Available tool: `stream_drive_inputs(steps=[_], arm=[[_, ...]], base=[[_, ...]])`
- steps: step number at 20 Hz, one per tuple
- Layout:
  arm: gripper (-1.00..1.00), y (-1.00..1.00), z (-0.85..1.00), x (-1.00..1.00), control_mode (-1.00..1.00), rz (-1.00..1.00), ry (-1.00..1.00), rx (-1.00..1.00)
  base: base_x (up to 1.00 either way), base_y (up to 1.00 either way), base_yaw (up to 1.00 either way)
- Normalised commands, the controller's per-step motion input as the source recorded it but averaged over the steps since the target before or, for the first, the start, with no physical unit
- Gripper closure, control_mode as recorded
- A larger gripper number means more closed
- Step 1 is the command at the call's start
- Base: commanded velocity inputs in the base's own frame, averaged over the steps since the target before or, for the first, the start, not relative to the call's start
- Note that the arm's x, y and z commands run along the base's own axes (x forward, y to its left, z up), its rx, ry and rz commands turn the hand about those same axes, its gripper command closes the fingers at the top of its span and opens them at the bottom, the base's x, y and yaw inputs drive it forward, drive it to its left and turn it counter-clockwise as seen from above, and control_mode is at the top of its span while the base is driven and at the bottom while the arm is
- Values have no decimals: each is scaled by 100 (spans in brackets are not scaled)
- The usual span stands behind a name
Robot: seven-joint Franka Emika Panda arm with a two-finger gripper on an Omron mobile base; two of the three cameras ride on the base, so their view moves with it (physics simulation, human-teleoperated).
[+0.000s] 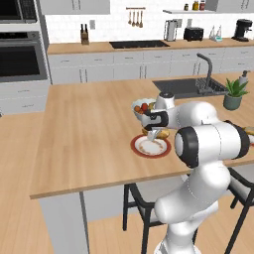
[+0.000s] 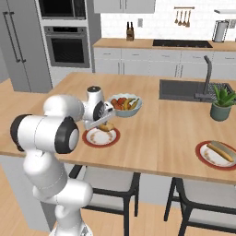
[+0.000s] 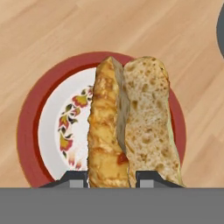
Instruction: Place one bun and one sausage from the bowl on each plate.
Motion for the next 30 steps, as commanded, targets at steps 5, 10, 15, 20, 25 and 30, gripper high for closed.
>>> stream_drive_inputs(steps=[5,10,15,20,25,30], arm=[[100,0,-16,19,-100,1,0,0],[100,0,-13,17,-100,1,0,0],[100,0,-15,14,-100,2,0,0],[100,0,-14,12,-100,2,0,0],[100,0,-11,10,-100,1,0,0],[100,0,-10,7,-100,1,0,0]], base=[[0,0,0],[0,0,0],[0,0,0],[0,0,0],[0,0,0],[0,0,0]])
